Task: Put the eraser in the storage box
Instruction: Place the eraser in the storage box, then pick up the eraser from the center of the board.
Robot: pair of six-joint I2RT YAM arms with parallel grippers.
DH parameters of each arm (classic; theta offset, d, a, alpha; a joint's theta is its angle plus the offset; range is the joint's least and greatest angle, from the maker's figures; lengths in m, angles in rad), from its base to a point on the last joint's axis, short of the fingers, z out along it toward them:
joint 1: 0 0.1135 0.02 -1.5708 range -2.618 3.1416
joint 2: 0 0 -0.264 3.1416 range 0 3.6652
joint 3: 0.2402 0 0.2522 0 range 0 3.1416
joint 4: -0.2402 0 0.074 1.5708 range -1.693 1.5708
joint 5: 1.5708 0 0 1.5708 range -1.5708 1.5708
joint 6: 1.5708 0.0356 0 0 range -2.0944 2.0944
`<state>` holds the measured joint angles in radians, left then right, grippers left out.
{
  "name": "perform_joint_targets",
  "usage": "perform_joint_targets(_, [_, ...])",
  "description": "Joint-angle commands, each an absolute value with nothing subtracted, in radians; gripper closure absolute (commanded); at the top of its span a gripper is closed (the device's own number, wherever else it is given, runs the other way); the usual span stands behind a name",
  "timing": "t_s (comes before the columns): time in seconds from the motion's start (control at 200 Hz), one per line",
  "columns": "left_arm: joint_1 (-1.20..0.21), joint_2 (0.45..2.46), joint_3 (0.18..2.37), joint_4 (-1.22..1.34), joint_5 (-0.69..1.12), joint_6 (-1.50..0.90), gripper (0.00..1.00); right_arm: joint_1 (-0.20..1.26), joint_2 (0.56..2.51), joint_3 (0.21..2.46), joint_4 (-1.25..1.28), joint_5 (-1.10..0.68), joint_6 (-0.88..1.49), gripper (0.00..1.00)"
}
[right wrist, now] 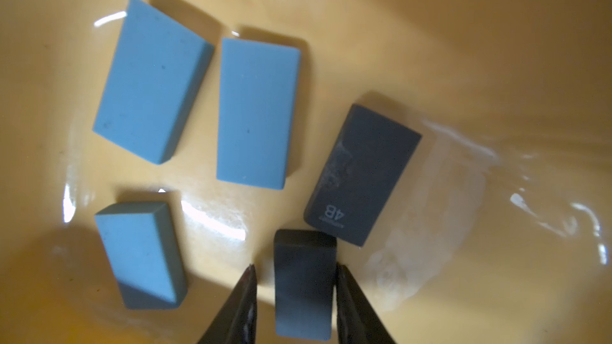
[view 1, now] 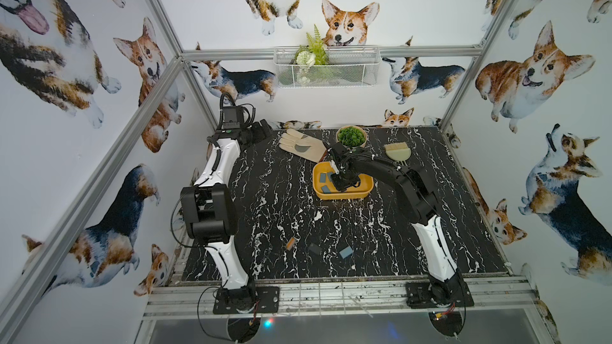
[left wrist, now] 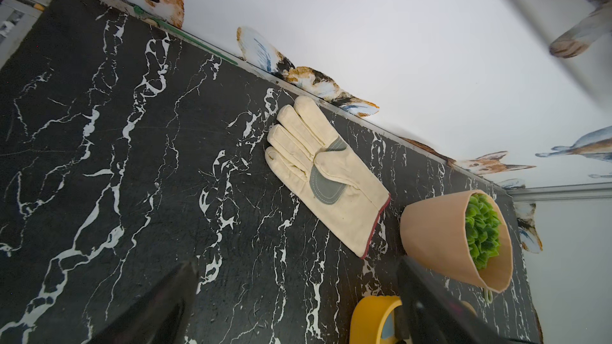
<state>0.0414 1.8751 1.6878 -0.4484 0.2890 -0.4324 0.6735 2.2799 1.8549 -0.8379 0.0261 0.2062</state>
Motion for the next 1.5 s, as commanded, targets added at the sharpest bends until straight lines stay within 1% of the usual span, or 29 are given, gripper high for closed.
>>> perform_joint_targets(0.0, [0.045,1.873,1.687,-0.451,0.288,-0.419,0.04,0.673,2.243,1.861,-0.843,0.032,0.202,0.51])
perform_joint_targets(0.09, [0.045,1.867,1.684,-0.449,0.290,-0.419,0.04,0.675,2.202,1.852,-0.832,0.035,0.201,0.45])
perform_joint_targets(0.16, [0.045,1.859,1.680,-0.448,0.290,-0.420,0.04,0.681,2.157,1.840,-0.820,0.040,0.197,0.38])
perform_joint_targets(0.195, [0.045,1.856,1.679,-0.446,0.291,-0.420,0.04,0.684,2.133,1.832,-0.807,0.046,0.193,0.38])
perform_joint_targets(0.21, [0.047,1.855,1.677,-0.445,0.291,-0.421,0.04,0.685,2.121,1.828,-0.801,0.049,0.194,0.34])
perform_joint_targets(0.24, [0.046,1.850,1.675,-0.444,0.295,-0.424,0.04,0.689,2.100,1.821,-0.789,0.055,0.194,0.31])
perform_joint_targets(0.39, [0.046,1.826,1.662,-0.425,0.313,-0.443,0.04,0.710,1.998,1.792,-0.768,0.057,0.171,0.27])
perform_joint_targets(0.455, [0.044,1.808,1.653,-0.420,0.313,-0.445,0.04,0.735,1.953,1.762,-0.772,0.056,0.141,0.27])
perform_joint_targets(0.576, [0.046,1.768,1.631,-0.418,0.310,-0.441,0.04,0.811,1.850,1.643,-0.741,0.035,0.114,0.26])
perform_joint_targets(0.676, [0.045,1.719,1.587,-0.411,0.299,-0.440,0.04,0.894,1.782,1.549,-0.730,-0.009,0.121,0.26])
perform_joint_targets(0.816, [0.045,1.642,1.499,-0.396,0.289,-0.448,0.04,1.016,1.732,1.421,-0.698,-0.012,0.130,0.26])
perform_joint_targets(0.936, [0.045,1.558,1.412,-0.368,0.281,-0.464,0.04,1.088,1.729,1.353,-0.666,-0.037,0.124,0.27])
perform_joint_targets(1.081, [0.046,1.474,1.326,-0.354,0.264,-0.469,0.03,1.138,1.738,1.300,-0.613,-0.064,0.123,0.27])
perform_joint_targets(1.261, [0.046,1.403,1.253,-0.364,0.247,-0.464,0.03,1.181,1.817,1.330,-0.639,-0.073,0.106,0.29])
perform_joint_targets(1.376, [0.048,1.368,1.213,-0.369,0.239,-0.457,0.03,1.205,1.870,1.367,-0.662,-0.069,0.092,0.32])
perform_joint_targets(1.431, [0.050,1.352,1.195,-0.370,0.241,-0.451,0.03,1.213,1.891,1.381,-0.672,-0.083,0.086,0.35])
perform_joint_targets(1.496, [0.055,1.335,1.176,-0.375,0.240,-0.446,0.03,1.222,1.906,1.387,-0.675,-0.080,0.086,0.35])
